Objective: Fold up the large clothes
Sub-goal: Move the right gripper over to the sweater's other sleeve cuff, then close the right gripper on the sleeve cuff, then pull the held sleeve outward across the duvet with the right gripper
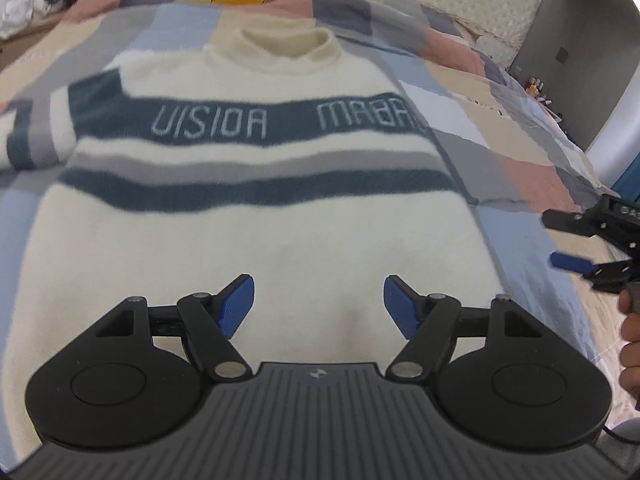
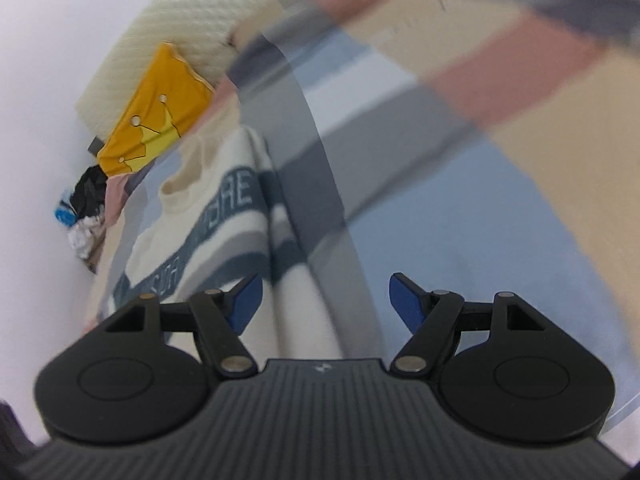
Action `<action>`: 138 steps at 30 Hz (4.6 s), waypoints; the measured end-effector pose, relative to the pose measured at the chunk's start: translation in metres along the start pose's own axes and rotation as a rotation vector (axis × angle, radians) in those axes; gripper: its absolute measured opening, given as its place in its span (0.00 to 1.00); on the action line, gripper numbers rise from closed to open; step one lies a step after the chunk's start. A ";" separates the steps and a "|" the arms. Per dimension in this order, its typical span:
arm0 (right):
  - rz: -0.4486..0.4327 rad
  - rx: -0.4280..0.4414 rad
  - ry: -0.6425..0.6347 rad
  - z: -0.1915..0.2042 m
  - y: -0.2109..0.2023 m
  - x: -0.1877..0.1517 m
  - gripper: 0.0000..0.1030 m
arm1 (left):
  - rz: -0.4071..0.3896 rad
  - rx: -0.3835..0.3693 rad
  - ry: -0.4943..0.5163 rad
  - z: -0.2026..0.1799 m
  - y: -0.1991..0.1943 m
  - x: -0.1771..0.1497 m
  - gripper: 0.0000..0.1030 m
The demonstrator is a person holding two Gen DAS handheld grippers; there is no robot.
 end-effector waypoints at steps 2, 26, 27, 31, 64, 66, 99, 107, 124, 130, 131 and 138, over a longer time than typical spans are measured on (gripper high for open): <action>0.052 0.003 0.056 -0.002 0.014 -0.006 0.71 | 0.004 -0.018 -0.009 0.003 0.001 -0.002 0.74; 0.217 -0.019 0.045 0.018 0.050 -0.076 0.46 | 0.005 -0.092 -0.098 0.006 -0.006 -0.019 0.74; 0.223 -0.013 0.045 0.019 0.050 -0.078 0.42 | 0.006 -0.092 -0.102 0.006 -0.006 -0.019 0.74; 0.257 0.031 0.062 0.021 0.050 -0.084 0.19 | 0.004 -0.093 -0.114 0.008 -0.006 -0.019 0.74; -0.456 -0.347 0.041 -0.057 -0.030 0.187 0.12 | 0.017 -0.072 -0.198 0.020 0.028 -0.018 0.74; -0.455 -0.373 0.046 -0.075 -0.026 0.202 0.12 | 0.017 -0.072 -0.203 0.022 0.030 -0.017 0.74; -0.308 -0.319 0.101 -0.229 -0.046 0.128 0.65 | -0.045 -0.028 -0.098 0.004 0.023 -0.010 0.74; -0.297 -0.192 0.279 -0.250 -0.045 0.089 0.61 | -0.062 -0.006 -0.132 0.012 0.021 -0.011 0.74; -0.423 -0.180 0.243 -0.243 -0.124 0.172 0.08 | -0.052 0.005 -0.131 0.011 0.028 -0.014 0.74; -0.376 -0.317 0.246 -0.255 -0.115 0.231 0.08 | -0.059 0.028 -0.112 0.011 0.032 -0.009 0.74; -0.377 -0.344 0.239 -0.257 -0.111 0.239 0.08 | -0.064 0.035 -0.110 0.012 0.032 -0.007 0.74; -0.282 -0.519 0.312 -0.308 -0.056 0.237 0.08 | -0.057 0.036 -0.106 0.016 0.032 -0.006 0.74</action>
Point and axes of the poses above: each gripper's, at about its wrist camera, not at the fingertips, and y roughly the way its jaws point, z to its left, x to its top, the point moved 7 cm from there along y, roughly the way its jaws point, and after that the axes turned 4 degrees about -x, right-handed, at the moved point
